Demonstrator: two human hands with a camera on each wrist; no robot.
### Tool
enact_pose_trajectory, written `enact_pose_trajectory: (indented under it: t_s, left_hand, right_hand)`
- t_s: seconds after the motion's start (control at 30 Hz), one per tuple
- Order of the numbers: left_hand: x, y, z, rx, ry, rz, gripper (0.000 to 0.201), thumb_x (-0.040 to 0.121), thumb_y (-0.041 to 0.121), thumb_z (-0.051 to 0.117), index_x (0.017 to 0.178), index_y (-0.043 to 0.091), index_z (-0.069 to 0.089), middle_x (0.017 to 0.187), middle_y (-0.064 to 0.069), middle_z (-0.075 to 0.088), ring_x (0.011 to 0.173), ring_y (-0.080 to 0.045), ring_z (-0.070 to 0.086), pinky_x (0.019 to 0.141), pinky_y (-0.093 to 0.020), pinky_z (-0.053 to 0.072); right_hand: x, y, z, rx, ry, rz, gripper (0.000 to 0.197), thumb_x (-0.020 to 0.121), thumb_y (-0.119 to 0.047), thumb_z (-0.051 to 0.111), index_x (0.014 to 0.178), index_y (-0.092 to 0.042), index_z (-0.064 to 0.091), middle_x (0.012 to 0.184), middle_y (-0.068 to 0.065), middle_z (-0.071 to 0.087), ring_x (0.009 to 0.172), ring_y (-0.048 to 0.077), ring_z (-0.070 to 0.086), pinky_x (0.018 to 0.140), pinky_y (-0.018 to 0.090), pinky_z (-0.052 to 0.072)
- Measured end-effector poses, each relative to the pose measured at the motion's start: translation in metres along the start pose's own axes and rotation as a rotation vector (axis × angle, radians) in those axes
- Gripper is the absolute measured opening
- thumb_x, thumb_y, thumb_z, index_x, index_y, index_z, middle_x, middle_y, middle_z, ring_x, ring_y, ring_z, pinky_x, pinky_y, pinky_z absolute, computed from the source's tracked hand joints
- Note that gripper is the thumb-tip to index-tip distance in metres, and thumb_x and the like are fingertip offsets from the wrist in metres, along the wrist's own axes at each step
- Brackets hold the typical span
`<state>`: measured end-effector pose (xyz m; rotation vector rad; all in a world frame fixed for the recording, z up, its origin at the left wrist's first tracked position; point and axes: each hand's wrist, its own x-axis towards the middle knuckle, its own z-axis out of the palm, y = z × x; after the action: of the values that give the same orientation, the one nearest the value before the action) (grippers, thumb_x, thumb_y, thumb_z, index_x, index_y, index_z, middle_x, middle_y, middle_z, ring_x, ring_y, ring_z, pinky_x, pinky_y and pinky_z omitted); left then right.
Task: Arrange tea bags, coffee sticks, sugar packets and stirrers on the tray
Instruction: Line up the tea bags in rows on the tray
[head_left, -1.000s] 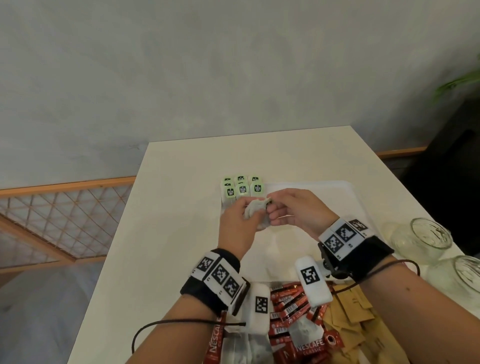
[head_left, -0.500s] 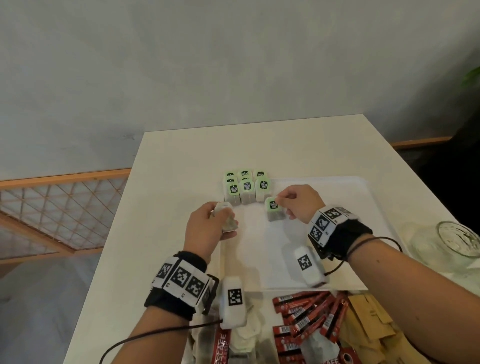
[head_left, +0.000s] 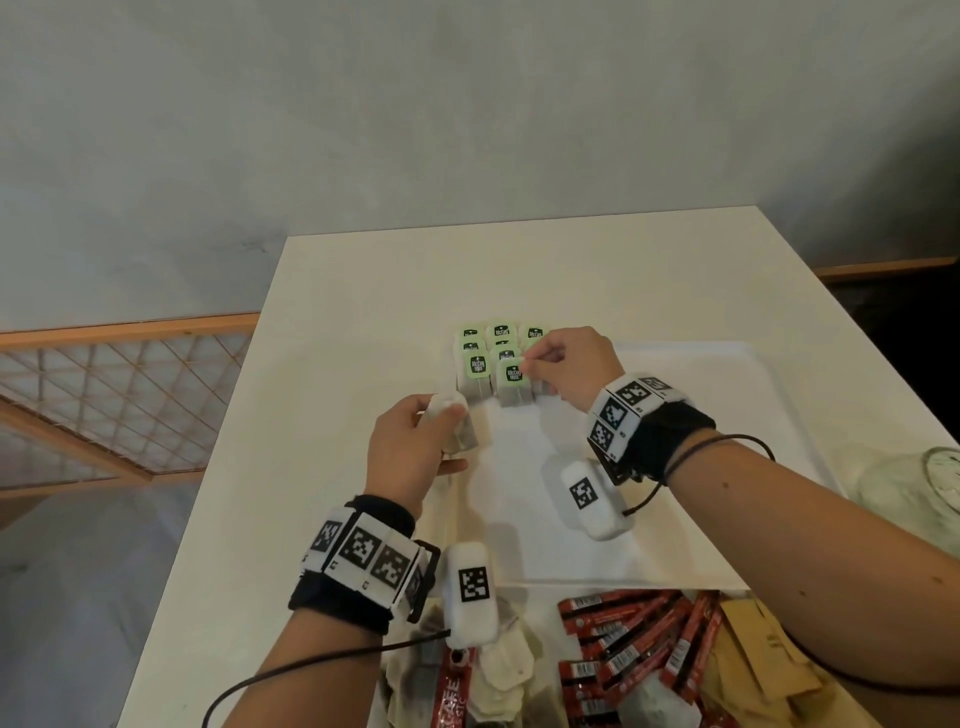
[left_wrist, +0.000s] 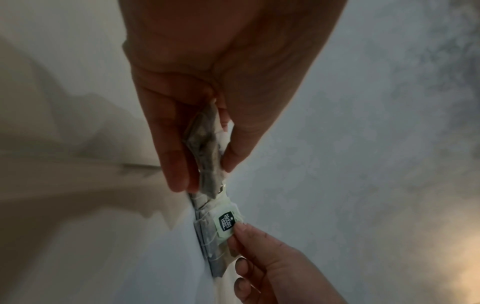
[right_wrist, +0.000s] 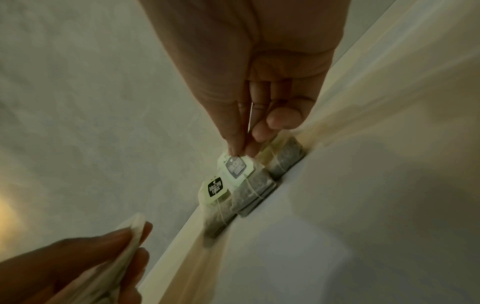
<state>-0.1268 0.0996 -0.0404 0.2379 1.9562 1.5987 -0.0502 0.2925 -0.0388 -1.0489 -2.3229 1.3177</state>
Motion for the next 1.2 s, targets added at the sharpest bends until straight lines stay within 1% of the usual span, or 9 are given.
enact_pose_trajectory:
  t_s: [0.2, 0.33, 0.43, 0.57, 0.73, 0.83, 0.97, 1.03, 1.2]
  left_hand:
    - [-0.001, 0.002, -0.001, -0.085, -0.022, -0.057, 0.019, 0.092, 0.013, 0.064, 0.108, 0.004, 0.065, 0.091, -0.015, 0.056, 0.065, -0.016, 0.054, 0.063, -0.034, 0.061]
    - [-0.006, 0.008, 0.002, -0.135, -0.086, -0.081, 0.022, 0.092, -0.001, 0.054, 0.111, 0.002, 0.066, 0.094, -0.019, 0.057, 0.079, -0.025, 0.055, 0.065, -0.030, 0.060]
    - [-0.013, 0.013, 0.008, -0.148, -0.107, -0.033, 0.020, 0.092, -0.002, 0.058, 0.110, 0.003, 0.065, 0.091, -0.017, 0.063, 0.080, -0.024, 0.060, 0.067, -0.030, 0.061]
    - [-0.023, 0.020, 0.019, -0.122, -0.128, 0.021, 0.017, 0.090, 0.002, 0.065, 0.107, 0.001, 0.065, 0.077, -0.007, 0.065, 0.059, -0.007, 0.063, 0.073, -0.037, 0.062]
    - [-0.039, 0.024, 0.025, -0.029, -0.078, 0.116, 0.014, 0.085, 0.013, 0.074, 0.089, 0.006, 0.063, 0.079, -0.012, 0.072, 0.068, -0.023, 0.070, 0.074, -0.049, 0.061]
    - [-0.048, 0.025, 0.026, 0.058, 0.016, 0.225, 0.013, 0.084, 0.015, 0.072, 0.087, 0.008, 0.061, 0.076, -0.009, 0.074, 0.070, -0.019, 0.074, 0.073, -0.050, 0.061]
    - [-0.061, 0.027, 0.039, 0.165, 0.071, 0.328, 0.011, 0.084, 0.019, 0.070, 0.090, 0.015, 0.062, 0.072, 0.001, 0.074, 0.068, -0.013, 0.073, 0.072, -0.044, 0.060]
    - [-0.066, 0.025, 0.049, 0.197, 0.035, 0.351, 0.015, 0.087, 0.019, 0.069, 0.101, 0.018, 0.063, 0.078, 0.002, 0.075, 0.070, -0.011, 0.072, 0.073, -0.040, 0.060]
    - [-0.067, 0.021, 0.060, 0.298, 0.031, 0.418, 0.033, 0.094, 0.019, 0.062, 0.127, 0.019, 0.061, 0.099, -0.004, 0.072, 0.076, -0.013, 0.066, 0.071, -0.018, 0.053]
  right_hand:
    - [0.002, -0.002, 0.002, -0.008, 0.022, 0.011, 0.012, 0.081, -0.021, 0.077, 0.091, -0.015, 0.074, 0.080, -0.001, 0.067, 0.073, 0.015, 0.062, 0.072, 0.026, 0.053]
    - [-0.006, -0.006, -0.002, 0.006, 0.071, -0.020, 0.022, 0.080, -0.031, 0.078, 0.096, -0.019, 0.071, 0.082, -0.002, 0.064, 0.074, 0.013, 0.060, 0.073, 0.026, 0.050]
    - [-0.022, -0.015, -0.004, 0.076, 0.003, -0.089, 0.016, 0.082, -0.032, 0.075, 0.093, -0.021, 0.073, 0.078, -0.005, 0.063, 0.067, 0.007, 0.056, 0.065, 0.021, 0.047]
    - [-0.046, -0.022, -0.005, 0.119, -0.202, -0.125, 0.016, 0.085, -0.032, 0.073, 0.086, -0.016, 0.072, 0.066, -0.006, 0.063, 0.057, 0.005, 0.056, 0.055, 0.016, 0.043]
    - [-0.065, -0.017, -0.022, 0.188, -0.186, -0.128, 0.020, 0.086, -0.025, 0.072, 0.073, -0.012, 0.064, 0.060, -0.002, 0.061, 0.057, 0.011, 0.056, 0.061, 0.025, 0.046]
    - [-0.075, -0.013, -0.032, 0.219, -0.126, -0.093, 0.023, 0.084, -0.023, 0.074, 0.072, -0.009, 0.060, 0.058, -0.001, 0.061, 0.052, 0.011, 0.055, 0.060, 0.027, 0.046]
    - [-0.089, -0.011, -0.035, 0.159, -0.041, -0.074, 0.026, 0.083, -0.023, 0.075, 0.068, -0.011, 0.057, 0.058, 0.000, 0.062, 0.048, 0.010, 0.055, 0.055, 0.024, 0.048]
    - [-0.096, -0.013, -0.034, 0.166, -0.020, -0.076, 0.024, 0.084, -0.023, 0.074, 0.072, -0.009, 0.059, 0.061, 0.003, 0.063, 0.050, 0.011, 0.057, 0.053, 0.024, 0.051]
    - [-0.107, -0.017, -0.030, 0.291, 0.012, -0.033, 0.028, 0.097, -0.027, 0.055, 0.084, -0.006, 0.069, 0.076, 0.006, 0.071, 0.056, 0.015, 0.062, 0.062, 0.038, 0.060]
